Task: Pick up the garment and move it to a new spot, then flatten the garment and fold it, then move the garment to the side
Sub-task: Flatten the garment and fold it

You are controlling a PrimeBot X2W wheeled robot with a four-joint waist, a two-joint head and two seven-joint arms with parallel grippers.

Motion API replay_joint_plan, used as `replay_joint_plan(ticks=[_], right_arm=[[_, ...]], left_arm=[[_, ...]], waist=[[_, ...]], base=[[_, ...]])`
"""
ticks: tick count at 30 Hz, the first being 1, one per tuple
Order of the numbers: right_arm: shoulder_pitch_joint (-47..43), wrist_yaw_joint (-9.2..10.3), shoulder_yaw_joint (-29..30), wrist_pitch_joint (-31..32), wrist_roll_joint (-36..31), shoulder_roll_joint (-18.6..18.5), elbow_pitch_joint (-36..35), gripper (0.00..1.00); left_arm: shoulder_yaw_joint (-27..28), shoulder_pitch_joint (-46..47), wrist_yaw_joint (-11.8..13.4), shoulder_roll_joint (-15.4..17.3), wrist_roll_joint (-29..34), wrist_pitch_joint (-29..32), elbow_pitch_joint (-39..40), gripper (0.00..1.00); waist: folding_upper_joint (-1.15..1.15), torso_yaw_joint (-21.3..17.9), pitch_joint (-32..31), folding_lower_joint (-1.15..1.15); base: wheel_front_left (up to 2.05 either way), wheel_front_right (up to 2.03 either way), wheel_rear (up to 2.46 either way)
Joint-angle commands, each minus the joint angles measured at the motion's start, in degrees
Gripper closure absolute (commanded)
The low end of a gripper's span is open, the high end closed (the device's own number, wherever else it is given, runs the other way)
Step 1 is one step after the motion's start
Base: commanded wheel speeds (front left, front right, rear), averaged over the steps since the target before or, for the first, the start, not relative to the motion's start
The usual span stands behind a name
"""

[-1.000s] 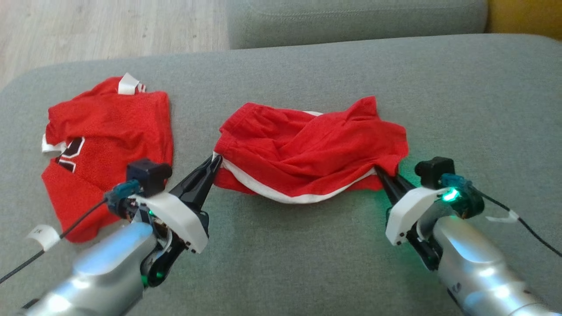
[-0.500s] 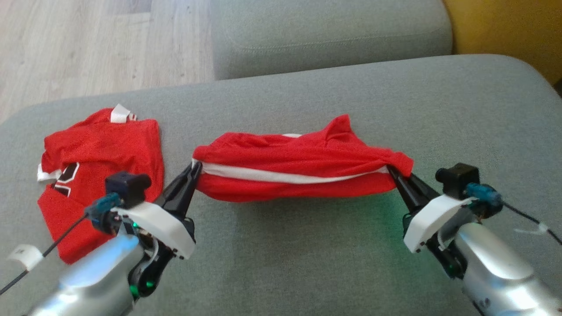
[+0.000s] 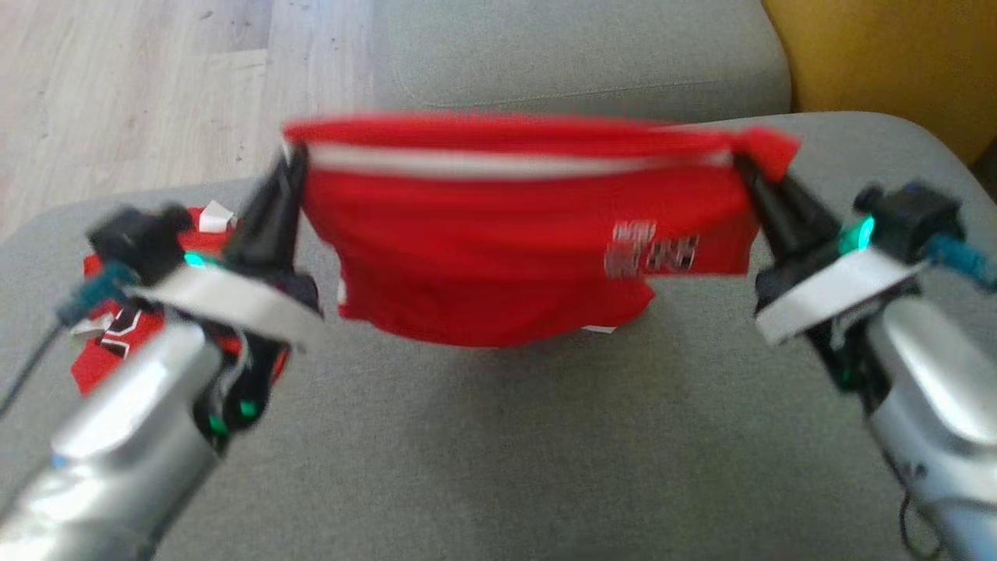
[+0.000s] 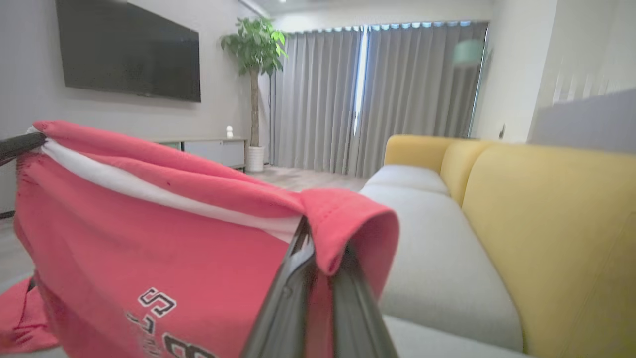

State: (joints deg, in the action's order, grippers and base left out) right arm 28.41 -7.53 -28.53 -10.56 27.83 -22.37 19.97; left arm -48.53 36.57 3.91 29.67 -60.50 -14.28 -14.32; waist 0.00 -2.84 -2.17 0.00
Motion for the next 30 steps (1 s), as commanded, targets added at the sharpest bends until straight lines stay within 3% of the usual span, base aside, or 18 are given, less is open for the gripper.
replay_joint_plan(ticks=[1,9,12,24,30], right_arm=[[4.9,0.04,1.7,0.5,-1.3,-0.7,-3.0,1.00],[12.5,0.04,3.8,1.0,-4.2,-0.5,-6.0,1.00],[14.1,0.04,1.7,0.9,-9.3,-2.5,-6.2,1.00],[9.1,0.04,6.2,5.2,-8.0,-2.4,-9.9,1.00],[11.7,0.04,6.7,10.4,-6.6,-3.3,-9.0,1.00]], left_arm=[[5.8,6.1,1.0,1.4,1.3,-0.7,2.7,1.00],[13.4,9.5,3.9,-0.8,5.0,-0.7,7.4,1.00],[15.3,8.6,4.8,-1.8,6.2,-0.7,9.0,1.00],[15.1,2.6,6.7,0.1,5.7,2.2,15.1,1.00],[14.7,6.7,6.7,0.1,4.7,6.6,13.0,1.00]], waist=[[0.00,0.2,-0.3,0.00],[0.00,0.5,-1.4,0.00],[0.00,0.5,-1.6,0.00],[0.00,-0.1,0.8,0.00],[0.00,-0.5,7.6,0.00]], base=[[0.00,0.00,0.00],[0.00,0.00,0.00],[0.00,0.00,0.00],[0.00,0.00,0.00],[0.00,0.00,0.00]])
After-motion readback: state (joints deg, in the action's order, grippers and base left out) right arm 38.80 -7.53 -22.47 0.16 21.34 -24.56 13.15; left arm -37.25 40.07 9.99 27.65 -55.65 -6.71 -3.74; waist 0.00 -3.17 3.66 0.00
